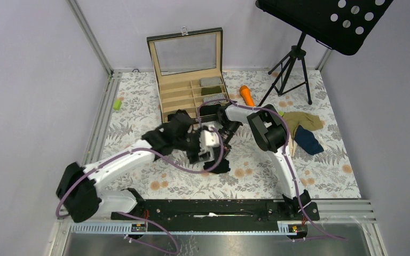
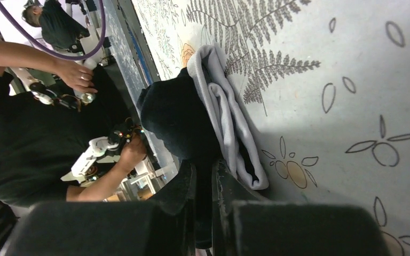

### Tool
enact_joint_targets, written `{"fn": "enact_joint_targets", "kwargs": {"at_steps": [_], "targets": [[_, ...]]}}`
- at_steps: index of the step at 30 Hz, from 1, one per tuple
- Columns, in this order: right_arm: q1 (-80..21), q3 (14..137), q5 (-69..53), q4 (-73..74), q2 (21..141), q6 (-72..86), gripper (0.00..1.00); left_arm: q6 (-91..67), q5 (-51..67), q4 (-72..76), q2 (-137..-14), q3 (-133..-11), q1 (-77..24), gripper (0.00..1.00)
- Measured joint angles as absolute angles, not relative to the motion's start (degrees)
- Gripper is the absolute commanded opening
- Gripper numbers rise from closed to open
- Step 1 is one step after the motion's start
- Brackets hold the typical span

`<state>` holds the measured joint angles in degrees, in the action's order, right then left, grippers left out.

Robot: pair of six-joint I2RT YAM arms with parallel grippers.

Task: Roll the underwear
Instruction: Roll the underwear to the corner of the board.

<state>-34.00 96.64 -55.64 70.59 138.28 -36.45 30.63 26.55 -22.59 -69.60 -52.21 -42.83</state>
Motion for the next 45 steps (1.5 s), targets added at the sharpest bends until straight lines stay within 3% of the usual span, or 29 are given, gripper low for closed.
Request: {"fn": "enact_joint_targets", "kwargs": {"at_steps": [6,13,17,19,21,25,27,34,38,45], "targets": [[-33.41,96.95,-56.40,71.05,139.17,-34.15,0.04,35.14,25.06,-20.75,-77.78,-45.21,-52.88,0.68],[-32.51,95.31,-58.24,69.91,139.35,-31.99,0.06,36.69,17.15,-8.95,-83.59,-41.78,-56.34,0.65],[-32.16,94.72,-58.76,69.38,139.35,-31.35,0.08,38.35,11.88,-3.55,-85.56,-40.07,-58.65,0.52],[-32.08,94.56,-58.94,69.25,139.35,-31.31,0.12,39.48,10.09,-2.39,-86.21,-40.01,-59.00,0.34],[-31.97,94.39,-59.09,69.08,139.33,-31.24,0.18,40.42,9.61,-2.66,-86.74,-40.01,-59.07,0.20],[-31.62,93.56,-58.94,68.40,138.04,-31.00,0.59,41.93,9.28,-3.66,-87.15,-40.82,-59.29,0.06],[-31.29,93.21,-57.32,67.99,135.70,-31.18,0.71,42.06,9.34,-4.38,-87.46,-41.60,-59.22,0.02],[-26.65,94.85,-49.25,60.86,120.73,-32.88,0.82,41.95,12.34,-5.96,-90.70,-45.58,-57.89,0.00],[-20.01,93.80,-44.29,50.72,106.83,-29.15,0.99,41.52,18.24,-11.31,-94.00,-51.00,-55.31,0.00],[-10.76,74.61,-31.81,24.53,75.37,-19.73,0.97,38.39,31.88,-23.44,-104.33,-65.12,-50.39,0.00]]}}
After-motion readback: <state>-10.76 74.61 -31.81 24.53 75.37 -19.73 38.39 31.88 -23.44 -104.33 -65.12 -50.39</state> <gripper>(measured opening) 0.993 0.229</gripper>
